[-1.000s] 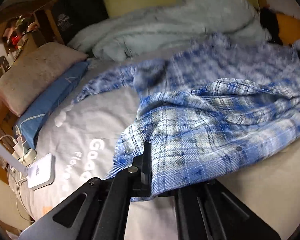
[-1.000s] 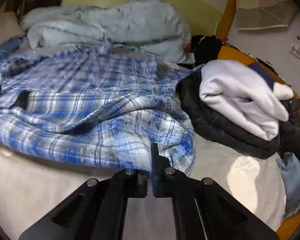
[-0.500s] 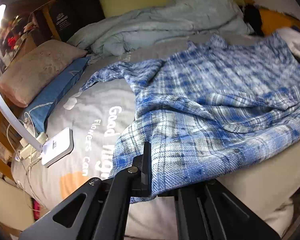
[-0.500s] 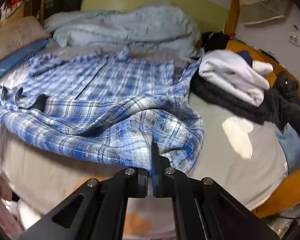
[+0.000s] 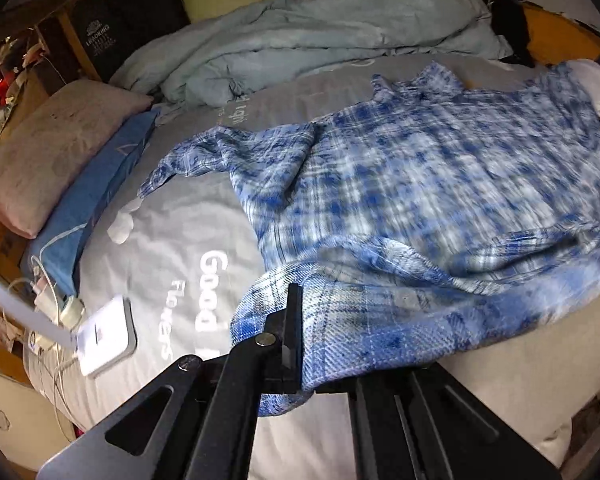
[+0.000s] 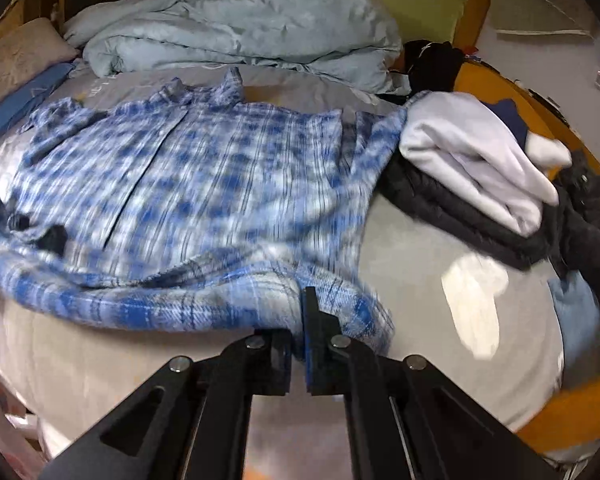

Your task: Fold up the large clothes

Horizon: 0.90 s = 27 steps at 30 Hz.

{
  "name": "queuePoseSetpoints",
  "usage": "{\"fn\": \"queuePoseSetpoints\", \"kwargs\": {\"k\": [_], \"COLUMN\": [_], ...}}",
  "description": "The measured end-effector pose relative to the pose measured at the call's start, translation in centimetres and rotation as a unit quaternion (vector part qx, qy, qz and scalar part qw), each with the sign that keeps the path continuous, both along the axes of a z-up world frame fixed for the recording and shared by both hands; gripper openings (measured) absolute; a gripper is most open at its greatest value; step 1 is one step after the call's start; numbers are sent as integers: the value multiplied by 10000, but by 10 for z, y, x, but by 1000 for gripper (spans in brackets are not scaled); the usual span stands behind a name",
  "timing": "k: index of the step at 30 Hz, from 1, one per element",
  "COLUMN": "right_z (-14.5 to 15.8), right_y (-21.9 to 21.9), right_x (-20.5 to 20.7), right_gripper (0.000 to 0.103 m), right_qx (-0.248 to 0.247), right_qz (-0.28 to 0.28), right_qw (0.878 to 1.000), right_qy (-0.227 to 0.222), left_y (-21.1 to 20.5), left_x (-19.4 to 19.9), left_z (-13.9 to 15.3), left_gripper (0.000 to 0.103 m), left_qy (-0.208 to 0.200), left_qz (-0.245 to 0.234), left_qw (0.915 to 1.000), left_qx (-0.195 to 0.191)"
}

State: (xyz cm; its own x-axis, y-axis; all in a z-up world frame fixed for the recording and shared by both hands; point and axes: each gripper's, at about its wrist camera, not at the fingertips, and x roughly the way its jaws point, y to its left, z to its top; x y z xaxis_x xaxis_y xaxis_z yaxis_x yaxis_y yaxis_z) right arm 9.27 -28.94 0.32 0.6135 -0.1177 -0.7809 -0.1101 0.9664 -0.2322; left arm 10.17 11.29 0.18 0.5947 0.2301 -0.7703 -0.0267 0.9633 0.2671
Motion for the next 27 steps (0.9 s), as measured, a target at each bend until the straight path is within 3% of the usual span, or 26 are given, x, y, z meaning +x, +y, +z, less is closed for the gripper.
{"fn": "queuePoseSetpoints", "kwargs": {"k": [9, 14, 22, 24, 25, 26, 27], "right_z": [-29, -44, -51, -49, -45, -39, -31], "right_y": [8, 3, 17, 17, 16, 14, 12], "right_x": [76, 97, 104, 104, 103, 101, 97], "right_gripper": [3, 3, 6, 8, 18, 42, 57], "right_qx": [-198, 37, -274, -194, -104, 42, 217], "right_qz": [24, 28, 165, 183, 203, 249, 292], "right_qw": [9997, 9994, 9993, 9996, 9997, 9996, 9990], "right_qy": [152, 348, 172, 100, 31, -82, -263], "left_y": [12, 11, 10, 8, 7, 8, 10], "left_x": [73, 91, 97, 93, 89, 85, 80], "left_z": [-48, -65, -68, -62, -56, -50, -43], "left_gripper": [6, 6, 7, 16, 36, 65, 78], "left_qy": [537, 655, 567, 417, 289, 145, -4], "left_qz": [412, 411, 367, 244, 186, 150, 123], "left_qw": [9977, 9970, 9977, 9988, 9994, 9998, 9998], "left_qx": [18, 30, 53, 98, 86, 6, -165]}}
